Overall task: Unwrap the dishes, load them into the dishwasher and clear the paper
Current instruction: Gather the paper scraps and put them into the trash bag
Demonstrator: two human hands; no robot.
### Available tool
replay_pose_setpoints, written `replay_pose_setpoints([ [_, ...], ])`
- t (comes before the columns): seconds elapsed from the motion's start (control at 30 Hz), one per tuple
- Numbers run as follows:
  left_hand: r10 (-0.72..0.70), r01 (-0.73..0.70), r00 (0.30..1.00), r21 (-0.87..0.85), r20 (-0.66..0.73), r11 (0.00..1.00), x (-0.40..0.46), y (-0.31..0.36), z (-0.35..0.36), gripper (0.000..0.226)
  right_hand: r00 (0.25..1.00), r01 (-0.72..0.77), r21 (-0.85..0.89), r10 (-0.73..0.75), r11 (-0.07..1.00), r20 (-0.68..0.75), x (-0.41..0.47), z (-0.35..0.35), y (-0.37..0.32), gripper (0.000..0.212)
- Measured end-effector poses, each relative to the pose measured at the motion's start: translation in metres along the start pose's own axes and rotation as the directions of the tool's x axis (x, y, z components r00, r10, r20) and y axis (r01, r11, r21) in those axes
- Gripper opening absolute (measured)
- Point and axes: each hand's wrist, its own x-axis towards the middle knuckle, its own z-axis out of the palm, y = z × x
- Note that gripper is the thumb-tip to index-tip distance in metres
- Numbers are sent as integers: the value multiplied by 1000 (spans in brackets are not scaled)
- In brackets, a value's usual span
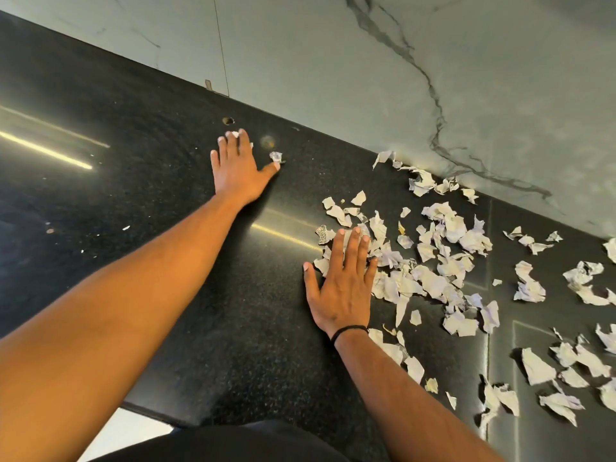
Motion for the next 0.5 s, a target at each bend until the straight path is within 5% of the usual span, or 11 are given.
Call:
replay_pose_setpoints([
  [0.13, 317, -335, 941, 188, 119, 923, -22, 22, 25, 83, 995, -83, 21, 84, 996, -56, 11, 0, 2, 87],
  [0.27, 569, -595, 795, 83, 211, 800, -52, 56, 49, 68, 991, -98, 26, 100, 995, -88, 19, -1, 3, 86],
  [0.37, 658, -651, 738, -101, 150, 753, -65, 73, 61, 59, 980, -79, 86, 93, 993, -177, 22, -4, 10, 76],
  [0.5, 629, -629, 777, -18, 35, 777, -72, 76, 68, 63, 936, -90, 163, 139, 983, -322, 59, -24, 32, 53],
])
